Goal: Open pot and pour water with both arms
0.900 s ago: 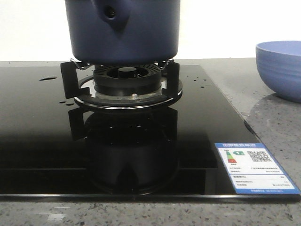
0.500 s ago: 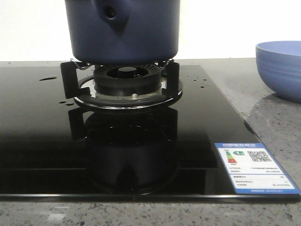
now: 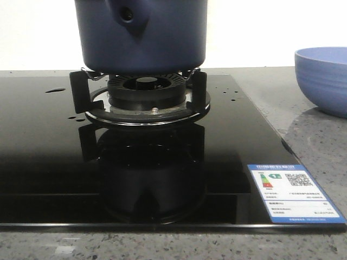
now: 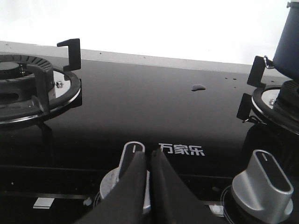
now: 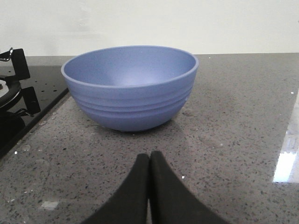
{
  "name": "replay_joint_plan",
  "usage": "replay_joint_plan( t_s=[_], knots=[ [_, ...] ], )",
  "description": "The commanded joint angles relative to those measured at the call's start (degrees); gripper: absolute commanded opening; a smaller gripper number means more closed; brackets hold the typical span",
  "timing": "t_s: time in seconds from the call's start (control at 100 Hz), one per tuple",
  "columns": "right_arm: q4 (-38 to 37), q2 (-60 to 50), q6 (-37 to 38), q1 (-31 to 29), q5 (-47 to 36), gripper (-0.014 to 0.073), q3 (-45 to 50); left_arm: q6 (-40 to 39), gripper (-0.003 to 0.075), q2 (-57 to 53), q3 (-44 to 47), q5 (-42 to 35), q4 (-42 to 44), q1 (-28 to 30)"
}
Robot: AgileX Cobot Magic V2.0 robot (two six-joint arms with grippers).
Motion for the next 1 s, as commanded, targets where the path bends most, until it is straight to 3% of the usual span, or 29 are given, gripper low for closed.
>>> replay_joint_plan(
  t_s=[0.0,0.33,0.49,0.6,0.77,0.99],
  knots=[
    [-0.8,-1.0,-0.1,-0.3,-4.5,-0.0046,1.4,-0.4,-0.0019,-1.5,1.9,-6.0,-0.6,0.2],
    [11.7,-1.0,-0.1,-0.3,-7.8,-0.0046,1.4,-0.4,-0.0019,-1.5,1.9,-8.0,-13.2,0.2],
    [24.8,-1.0,-0.1,-0.3,-10.8,-0.0046,1.4,-0.4,-0.0019,-1.5,1.9,-11.3,-24.7,0.2],
    [28.5,-1.0,-0.1,-0.3,-12.7,-0.0046,0.9,-0.4,-0.0019,-1.5,1.2,-13.7,-34.1,0.2],
    [26.1,-0.3,-1.2,-0.3,-5.5,-0.0045,-5.7,0.2,-0.0020,-1.0,-3.8,-10.6,-32.6,0.2],
    [14.6,9.9,-1.1,-0.3,11.1,-0.0045,-19.2,8.3,-0.0019,7.4,-17.8,4.9,-23.2,0.2]
  ],
)
